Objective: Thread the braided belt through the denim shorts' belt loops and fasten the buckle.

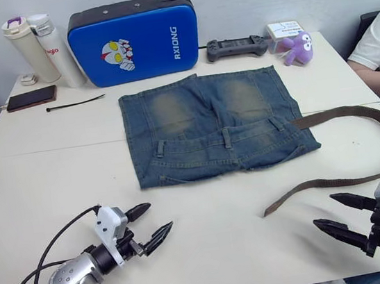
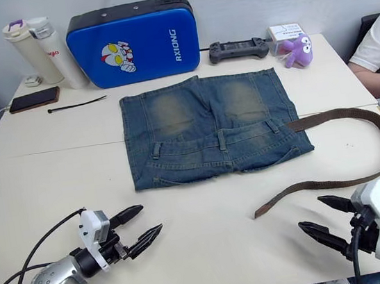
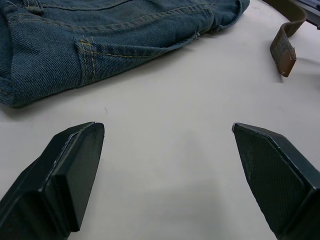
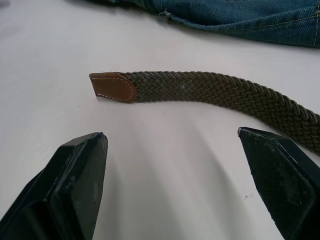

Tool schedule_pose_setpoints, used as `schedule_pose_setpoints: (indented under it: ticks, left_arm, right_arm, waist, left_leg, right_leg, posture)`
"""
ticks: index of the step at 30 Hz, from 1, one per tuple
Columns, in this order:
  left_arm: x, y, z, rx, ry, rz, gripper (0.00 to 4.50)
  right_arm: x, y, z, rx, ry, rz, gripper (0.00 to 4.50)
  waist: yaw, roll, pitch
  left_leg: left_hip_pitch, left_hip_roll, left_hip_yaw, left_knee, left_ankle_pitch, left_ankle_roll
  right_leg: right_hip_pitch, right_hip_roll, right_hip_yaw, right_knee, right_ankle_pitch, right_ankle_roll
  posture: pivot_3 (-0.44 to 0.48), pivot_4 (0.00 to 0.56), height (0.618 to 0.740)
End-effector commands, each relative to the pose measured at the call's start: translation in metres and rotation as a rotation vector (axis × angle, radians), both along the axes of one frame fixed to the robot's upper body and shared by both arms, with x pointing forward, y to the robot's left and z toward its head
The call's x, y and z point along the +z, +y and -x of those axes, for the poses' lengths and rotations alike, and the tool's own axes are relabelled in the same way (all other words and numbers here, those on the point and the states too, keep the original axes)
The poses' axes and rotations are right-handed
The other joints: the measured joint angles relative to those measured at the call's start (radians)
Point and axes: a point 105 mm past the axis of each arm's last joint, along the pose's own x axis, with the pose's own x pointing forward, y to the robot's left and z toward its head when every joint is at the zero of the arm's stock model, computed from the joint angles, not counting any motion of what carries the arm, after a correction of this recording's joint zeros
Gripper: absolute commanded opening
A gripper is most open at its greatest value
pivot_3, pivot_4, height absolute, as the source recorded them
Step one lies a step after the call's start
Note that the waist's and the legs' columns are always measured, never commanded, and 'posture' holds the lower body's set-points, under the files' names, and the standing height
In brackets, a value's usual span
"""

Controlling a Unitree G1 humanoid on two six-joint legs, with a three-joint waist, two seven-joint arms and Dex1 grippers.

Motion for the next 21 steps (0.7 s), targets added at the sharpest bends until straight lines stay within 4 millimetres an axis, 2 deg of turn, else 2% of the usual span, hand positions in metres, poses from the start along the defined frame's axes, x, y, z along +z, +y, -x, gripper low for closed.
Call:
schedule_pose_setpoints:
  ticks: [1, 4, 10, 17, 19, 21]
  left_arm:
    - [0.011, -0.006, -0.006, 0.017, -0.038, 0.037, 4.50]
    - [0.018, -0.011, -0.013, 0.013, -0.042, 0.091, 4.50]
    - [0.018, -0.014, -0.017, 0.002, -0.049, 0.096, 4.50]
    - [0.024, -0.018, -0.015, -0.066, -0.065, 0.087, 4.50]
    - [0.021, -0.020, -0.011, -0.112, -0.040, 0.060, 4.50]
    - [0.016, -0.028, 0.003, -0.301, 0.041, -0.003, 4.50]
  right_arm:
    - [0.001, 0.001, 0.000, 0.014, -0.039, -0.001, 4.48]
    - [-0.002, 0.003, -0.003, 0.008, -0.064, -0.009, 4.48]
    - [-0.006, 0.007, -0.004, 0.017, -0.074, -0.008, 4.48]
    - [-0.007, 0.012, -0.005, 0.047, -0.064, -0.011, 4.48]
    - [-0.007, 0.014, -0.004, 0.061, -0.061, -0.007, 4.48]
    - [-0.002, 0.014, -0.002, 0.115, -0.032, 0.022, 4.48]
  waist:
    - [0.001, 0.000, 0.000]
    - [0.005, 0.000, 0.000]
    - [0.007, 0.001, 0.000]
    - [0.010, 0.001, 0.000]
    - [0.010, 0.001, 0.000]
    - [0.010, 0.001, 0.000]
  left_leg:
    - [0.000, 0.000, 0.000, 0.000, 0.000, 0.000]
    - [0.000, 0.000, 0.000, 0.001, 0.000, 0.000]
    - [0.000, 0.000, 0.000, 0.000, 0.000, -0.001]
    - [0.000, 0.000, 0.000, 0.001, 0.000, -0.001]
    - [0.000, 0.000, 0.000, 0.001, 0.000, -0.001]
    - [0.000, 0.000, 0.000, 0.001, 0.000, -0.001]
  right_leg:
    - [0.000, 0.000, 0.000, 0.000, 0.000, 0.000]
    - [0.000, 0.000, 0.000, 0.000, 0.000, 0.000]
    - [0.000, 0.001, 0.000, 0.000, 0.000, 0.000]
    - [0.000, 0.001, 0.000, 0.001, 0.000, 0.000]
    - [0.000, 0.001, 0.000, 0.001, 0.000, 0.000]
    - [0.000, 0.000, 0.000, 0.001, 0.000, 0.000]
  posture:
    - [0.000, 0.150, 0.740]
    - [0.000, 0.150, 0.740]
    - [0.000, 0.150, 0.740]
    - [0.000, 0.150, 0.740]
    - [0.000, 0.150, 0.740]
    - [0.000, 0.150, 0.740]
